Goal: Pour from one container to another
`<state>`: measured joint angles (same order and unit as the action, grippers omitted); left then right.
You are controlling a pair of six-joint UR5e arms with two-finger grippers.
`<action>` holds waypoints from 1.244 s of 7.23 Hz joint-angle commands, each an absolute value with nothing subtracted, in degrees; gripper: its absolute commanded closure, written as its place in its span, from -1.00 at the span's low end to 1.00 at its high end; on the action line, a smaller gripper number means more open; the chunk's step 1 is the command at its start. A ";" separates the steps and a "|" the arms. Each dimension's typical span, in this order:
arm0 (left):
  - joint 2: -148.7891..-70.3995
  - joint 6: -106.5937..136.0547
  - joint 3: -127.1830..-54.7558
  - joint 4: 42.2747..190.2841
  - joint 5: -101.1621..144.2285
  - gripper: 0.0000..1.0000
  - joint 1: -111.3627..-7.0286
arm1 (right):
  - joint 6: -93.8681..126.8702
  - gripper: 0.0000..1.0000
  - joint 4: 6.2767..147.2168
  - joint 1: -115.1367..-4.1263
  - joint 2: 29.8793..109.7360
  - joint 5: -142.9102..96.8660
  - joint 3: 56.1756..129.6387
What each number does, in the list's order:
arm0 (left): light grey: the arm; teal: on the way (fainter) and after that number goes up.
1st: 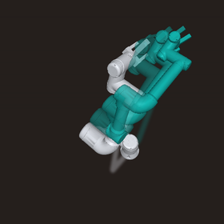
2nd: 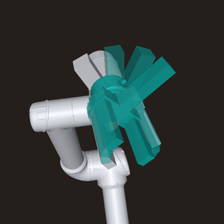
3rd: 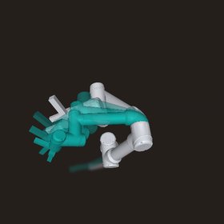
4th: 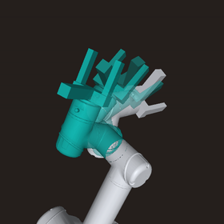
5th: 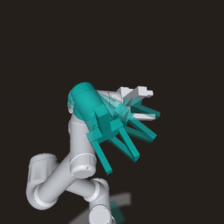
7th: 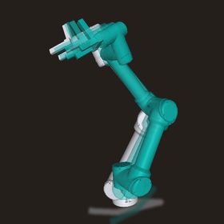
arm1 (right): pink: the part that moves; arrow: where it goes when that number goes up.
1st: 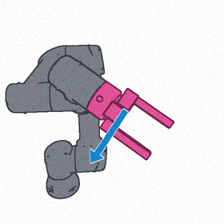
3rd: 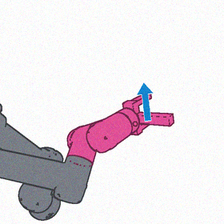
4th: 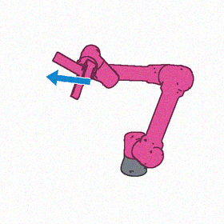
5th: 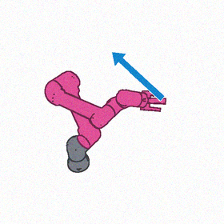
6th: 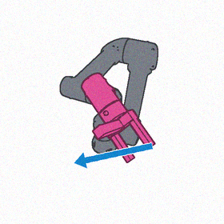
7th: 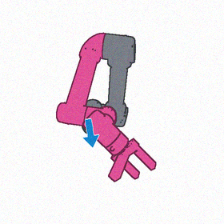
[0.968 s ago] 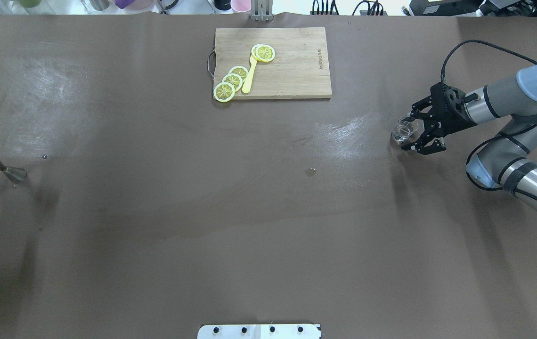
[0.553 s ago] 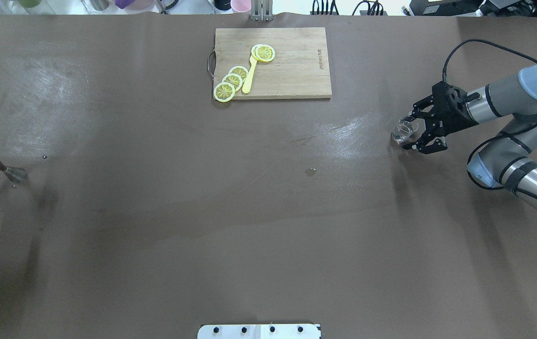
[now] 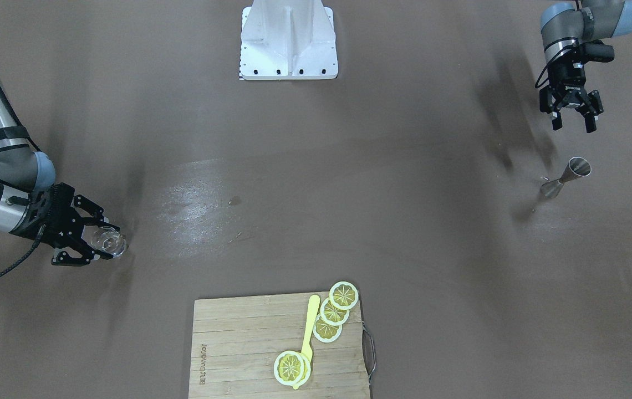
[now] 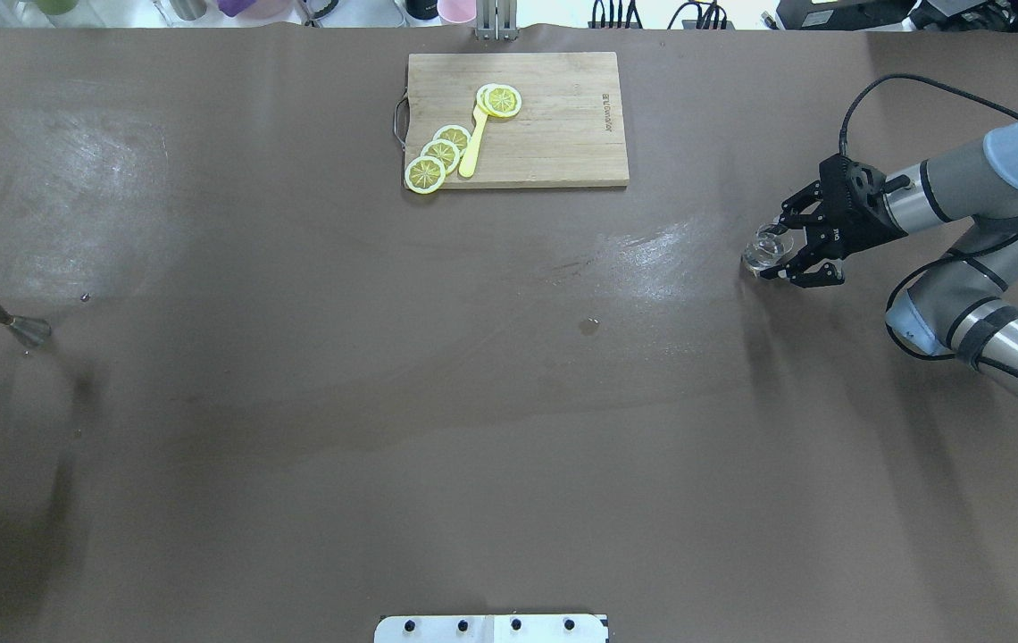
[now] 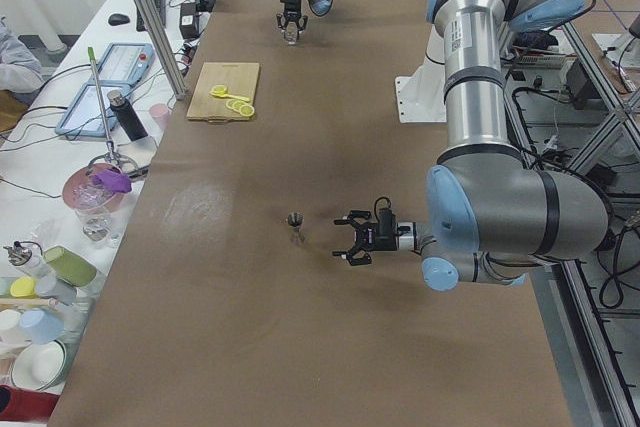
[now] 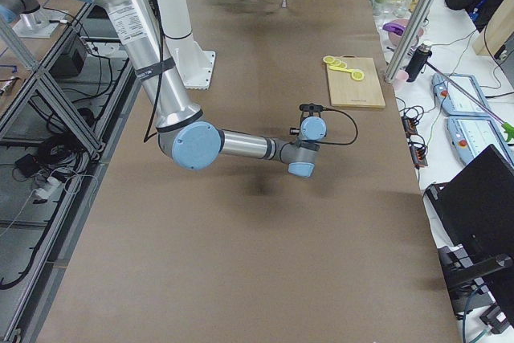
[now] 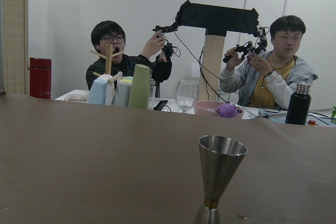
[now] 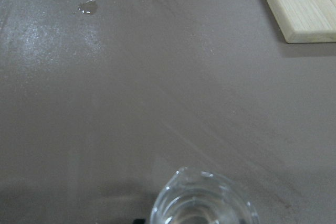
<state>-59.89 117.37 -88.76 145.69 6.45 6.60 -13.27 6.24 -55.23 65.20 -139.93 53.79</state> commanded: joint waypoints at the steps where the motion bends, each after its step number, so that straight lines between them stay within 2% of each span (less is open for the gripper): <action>1: -59.94 117.59 -88.68 141.27 6.68 -0.98 7.38 | -13.27 0.08 6.24 -55.37 65.13 -139.75 53.79; 2: -59.94 116.99 -88.59 140.72 6.77 -0.97 7.38 | -13.27 0.30 6.33 -55.89 65.13 -140.09 53.79; 4: -60.03 117.25 -88.24 138.97 6.59 -0.98 8.26 | -13.10 0.99 6.59 -57.74 64.86 -140.54 53.96; 9: -61.69 117.60 -88.77 136.32 11.16 -0.96 5.90 | -18.08 1.00 6.86 -61.43 64.69 -139.32 54.23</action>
<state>-60.97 117.57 -88.88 136.66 10.43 6.85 -15.52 6.80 -60.52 64.73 -140.28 54.14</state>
